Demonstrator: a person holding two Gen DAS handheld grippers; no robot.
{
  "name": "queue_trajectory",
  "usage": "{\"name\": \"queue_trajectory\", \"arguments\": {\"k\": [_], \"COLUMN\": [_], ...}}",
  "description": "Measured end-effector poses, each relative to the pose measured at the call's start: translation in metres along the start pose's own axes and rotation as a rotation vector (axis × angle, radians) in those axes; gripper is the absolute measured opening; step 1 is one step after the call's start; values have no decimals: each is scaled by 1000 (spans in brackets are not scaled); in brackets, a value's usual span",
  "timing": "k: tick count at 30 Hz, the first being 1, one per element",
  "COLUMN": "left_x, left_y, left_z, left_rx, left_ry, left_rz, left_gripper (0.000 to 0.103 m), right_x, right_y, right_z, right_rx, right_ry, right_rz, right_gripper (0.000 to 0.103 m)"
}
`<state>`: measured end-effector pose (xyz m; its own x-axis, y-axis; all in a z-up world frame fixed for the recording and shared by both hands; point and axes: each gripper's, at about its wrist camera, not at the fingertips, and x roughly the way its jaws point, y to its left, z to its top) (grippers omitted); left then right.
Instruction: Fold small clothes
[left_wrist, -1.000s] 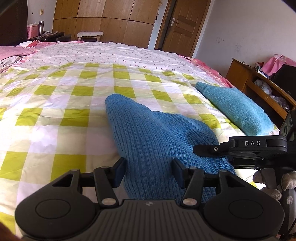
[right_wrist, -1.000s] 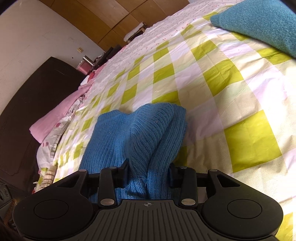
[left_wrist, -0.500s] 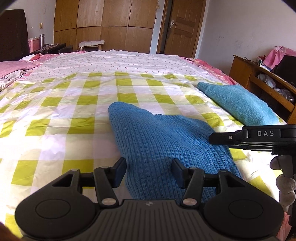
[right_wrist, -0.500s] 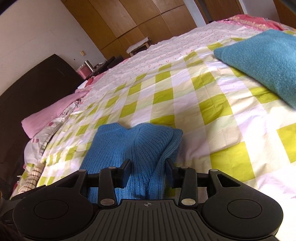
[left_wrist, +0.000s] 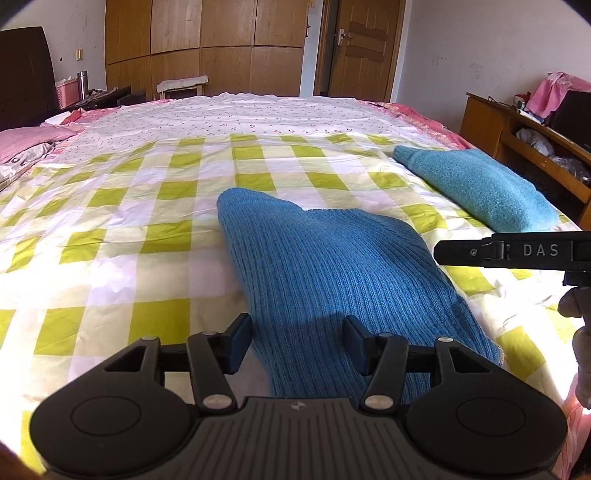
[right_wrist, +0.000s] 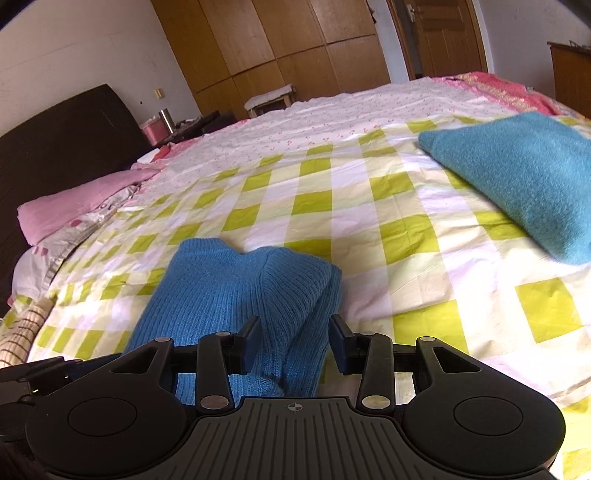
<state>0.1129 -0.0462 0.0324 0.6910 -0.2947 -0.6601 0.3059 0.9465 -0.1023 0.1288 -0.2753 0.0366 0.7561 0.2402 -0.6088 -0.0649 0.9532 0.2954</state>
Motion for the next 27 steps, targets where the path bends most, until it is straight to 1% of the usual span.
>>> {"name": "queue_trajectory", "arguments": {"k": [2, 5, 8, 10, 11, 13, 19, 27], "left_x": [-3, -6, -8, -10, -11, -14, -18, -24], "left_y": [0, -1, -3, -5, -6, -8, -12, -17], "left_z": [-2, -6, -10, -11, -12, -14, -17, -26], "left_rx": [0, -2, -3, -4, -3, 3, 11, 8], "left_ry": [-1, 0, 0, -1, -2, -8, -16, -18], "left_rz": [2, -3, -6, -11, -14, -16, -13, -10], "left_gripper": [58, 58, 58, 58, 58, 58, 59, 59], "right_x": [-11, -18, -11, -2, 0, -4, -30, -50], "right_y": [9, 19, 26, 22, 20, 18, 23, 30], "right_z": [-3, -11, -25, -32, -36, -38, -44, -58], "right_rx": [-15, -39, -79, -67, -60, -52, -32, -21], "right_ry": [-20, -6, 51, 106, 117, 111, 39, 2], "right_rz": [9, 26, -21, -49, -60, -70, -71, -57], "right_gripper": [39, 38, 38, 38, 38, 38, 38, 39]}}
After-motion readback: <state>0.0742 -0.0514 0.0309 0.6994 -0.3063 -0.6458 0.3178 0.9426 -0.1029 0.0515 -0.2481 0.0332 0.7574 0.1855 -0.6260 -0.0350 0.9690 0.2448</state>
